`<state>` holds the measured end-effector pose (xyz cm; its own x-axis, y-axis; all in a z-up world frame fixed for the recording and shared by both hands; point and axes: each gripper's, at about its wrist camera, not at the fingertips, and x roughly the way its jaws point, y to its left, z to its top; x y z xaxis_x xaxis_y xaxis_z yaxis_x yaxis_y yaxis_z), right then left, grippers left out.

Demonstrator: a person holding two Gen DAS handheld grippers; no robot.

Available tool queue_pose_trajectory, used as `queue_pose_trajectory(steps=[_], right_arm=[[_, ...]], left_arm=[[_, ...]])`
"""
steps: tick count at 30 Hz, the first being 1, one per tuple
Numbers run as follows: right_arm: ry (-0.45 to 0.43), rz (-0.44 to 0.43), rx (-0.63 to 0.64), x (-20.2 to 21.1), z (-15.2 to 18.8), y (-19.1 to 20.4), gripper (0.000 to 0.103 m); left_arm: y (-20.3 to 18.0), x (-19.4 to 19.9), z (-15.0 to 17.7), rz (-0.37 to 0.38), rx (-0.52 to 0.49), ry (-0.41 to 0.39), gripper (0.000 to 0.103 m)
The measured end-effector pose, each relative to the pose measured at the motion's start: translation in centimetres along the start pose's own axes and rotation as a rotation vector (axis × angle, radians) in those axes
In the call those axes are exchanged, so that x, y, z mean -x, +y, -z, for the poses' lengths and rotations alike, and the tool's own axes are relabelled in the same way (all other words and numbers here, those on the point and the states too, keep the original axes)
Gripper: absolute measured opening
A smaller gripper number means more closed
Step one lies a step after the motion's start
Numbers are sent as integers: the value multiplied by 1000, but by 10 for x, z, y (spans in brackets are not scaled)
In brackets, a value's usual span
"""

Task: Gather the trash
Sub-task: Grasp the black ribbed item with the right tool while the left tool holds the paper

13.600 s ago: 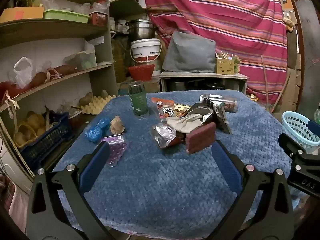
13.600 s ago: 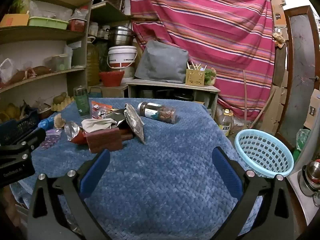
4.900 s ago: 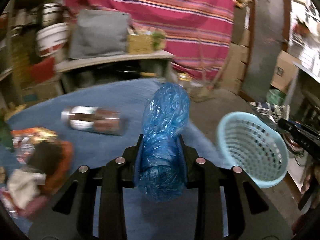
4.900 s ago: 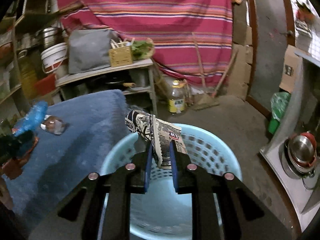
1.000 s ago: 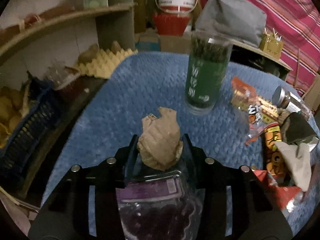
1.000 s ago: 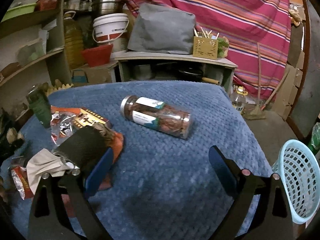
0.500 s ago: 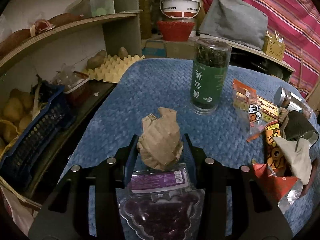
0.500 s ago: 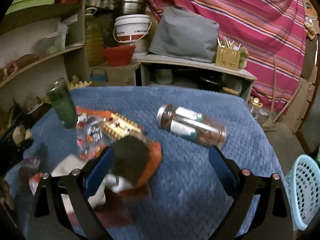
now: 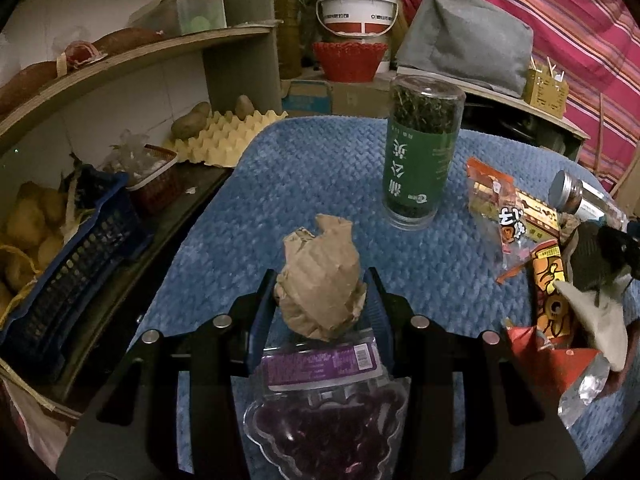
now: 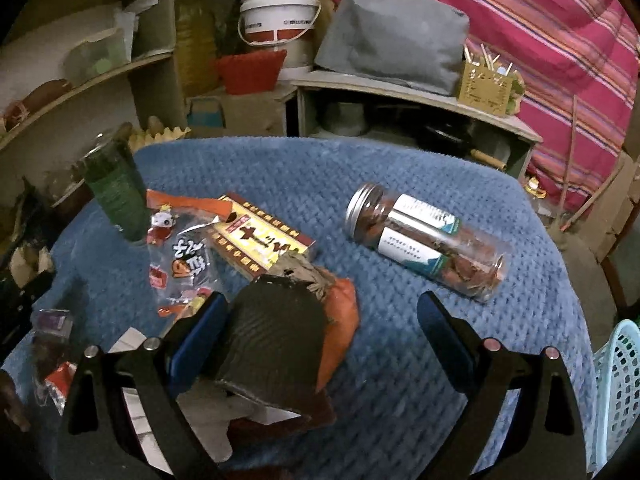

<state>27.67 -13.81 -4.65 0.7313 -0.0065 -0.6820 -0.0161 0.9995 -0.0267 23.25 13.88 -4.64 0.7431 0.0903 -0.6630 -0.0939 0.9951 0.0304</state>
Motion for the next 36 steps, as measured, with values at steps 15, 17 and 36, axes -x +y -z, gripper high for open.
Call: queue_pose_trajectory(steps=[15,17,36], right_arm=[[51,-41,38,-9,-4,9,93],[53,-56,38,-11,-2,11,93],[-124,-180,-40,44,5,-25,63]], left_arm=[[-2,-3,2,8,1,14,44],[-2,-4,2,7,3,17,44],[-30,17,-1,14,-22,-24,44]])
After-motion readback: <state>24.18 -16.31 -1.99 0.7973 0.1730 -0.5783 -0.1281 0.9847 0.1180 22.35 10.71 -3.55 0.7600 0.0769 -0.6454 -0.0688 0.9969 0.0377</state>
